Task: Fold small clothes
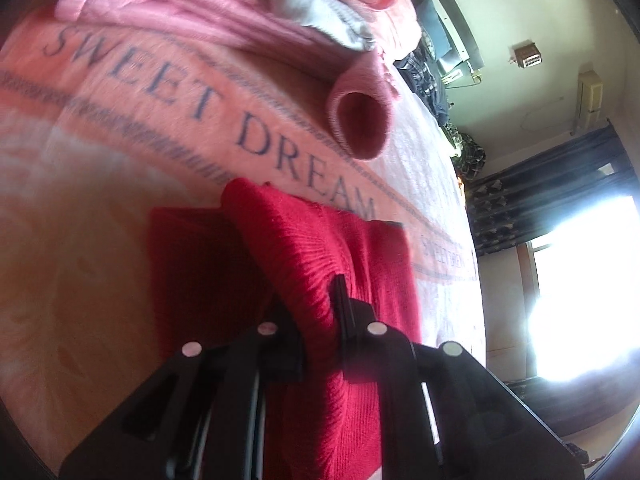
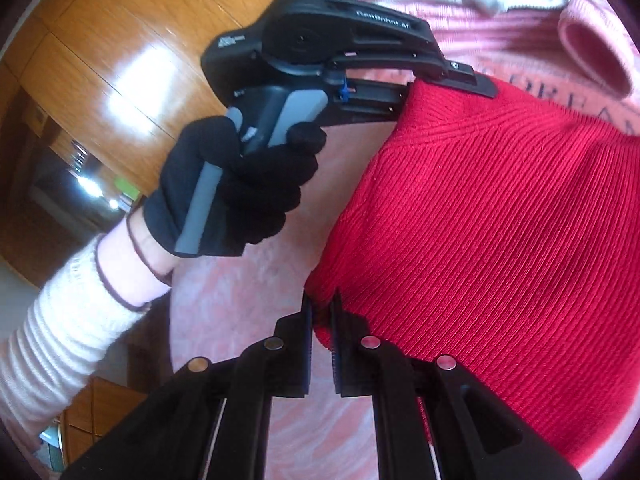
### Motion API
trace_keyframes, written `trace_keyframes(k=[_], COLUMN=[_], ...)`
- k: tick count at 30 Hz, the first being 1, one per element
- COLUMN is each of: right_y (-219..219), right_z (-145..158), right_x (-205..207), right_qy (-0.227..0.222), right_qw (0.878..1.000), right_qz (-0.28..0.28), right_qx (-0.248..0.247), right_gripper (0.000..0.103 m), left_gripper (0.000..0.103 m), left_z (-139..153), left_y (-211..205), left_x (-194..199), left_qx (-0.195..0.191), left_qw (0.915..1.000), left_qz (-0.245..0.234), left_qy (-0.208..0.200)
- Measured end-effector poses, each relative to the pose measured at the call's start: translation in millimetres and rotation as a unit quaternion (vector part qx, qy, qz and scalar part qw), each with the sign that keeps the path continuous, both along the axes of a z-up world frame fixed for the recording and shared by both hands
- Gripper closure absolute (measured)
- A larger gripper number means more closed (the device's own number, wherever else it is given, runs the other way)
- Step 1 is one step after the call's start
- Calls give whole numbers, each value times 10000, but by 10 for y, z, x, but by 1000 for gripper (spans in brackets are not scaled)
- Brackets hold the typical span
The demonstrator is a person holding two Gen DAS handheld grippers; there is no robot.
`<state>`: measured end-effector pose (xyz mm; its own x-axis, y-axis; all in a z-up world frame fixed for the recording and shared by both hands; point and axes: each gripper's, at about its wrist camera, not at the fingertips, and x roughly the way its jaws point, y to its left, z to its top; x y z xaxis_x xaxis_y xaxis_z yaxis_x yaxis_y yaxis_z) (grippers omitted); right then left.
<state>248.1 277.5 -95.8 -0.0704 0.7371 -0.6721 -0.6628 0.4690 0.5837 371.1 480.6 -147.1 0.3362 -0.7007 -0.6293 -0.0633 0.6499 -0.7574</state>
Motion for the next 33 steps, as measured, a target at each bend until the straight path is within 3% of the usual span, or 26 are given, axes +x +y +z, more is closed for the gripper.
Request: trace_keyframes(k=[4, 6, 9, 12, 15, 17, 18, 19, 21, 26, 30, 33], right_y=[127, 120, 36, -68, -288, -441, -535, -614, -729, -986, -1063, -1061], right_z=[-276, -353, -340, -253, -87, -5, 15, 23, 20, 8, -118, -237], right_x=[-35, -20, 60, 77, 23, 19, 38, 44, 30, 35, 89, 136], right_qy=[-1, 108, 291, 397, 288, 247, 251, 222, 105, 101, 155, 310], right_qw=[9991, 9993, 9994, 9991, 9995, 9992, 9988, 9983, 9971, 9950, 9929, 9916], right_qz=[99, 70, 28, 10, -102, -295, -407, -526, -757, -993, -1139, -1186], right_qx=[-414, -365, -209, -130, 26, 84, 124, 110, 8, 23, -298, -416], right_gripper=[95, 94, 90, 72, 68, 66, 66, 66, 66, 66, 66, 68], left_gripper=[92, 90, 87, 72, 68, 72, 78, 98, 96, 97, 97, 94], left_z=[-260, -345, -353, -300, -268, -279, -286, -289, -285, -55, -277, -308], left_y=[106, 135, 174, 218, 252, 273, 261, 252, 250, 325, 405, 367], left_x=[-106, -127, -101, -54, 16, 54, 81, 86, 55, -214, -295, -261], left_qx=[58, -26, -167, -127, -235, -349, -336, -290, -259, 242, 517, 613], left_qw=[9999, 9999, 9997, 9993, 9983, 9974, 9972, 9972, 9968, 9926, 9917, 9919], left_qz=[65, 69, 187, 343, 538, 633, 653, 667, 734, 1103, 1175, 1114], left_qy=[81, 71, 43, -15, 9, 75, 118, 153, 168, -437, -34, -2])
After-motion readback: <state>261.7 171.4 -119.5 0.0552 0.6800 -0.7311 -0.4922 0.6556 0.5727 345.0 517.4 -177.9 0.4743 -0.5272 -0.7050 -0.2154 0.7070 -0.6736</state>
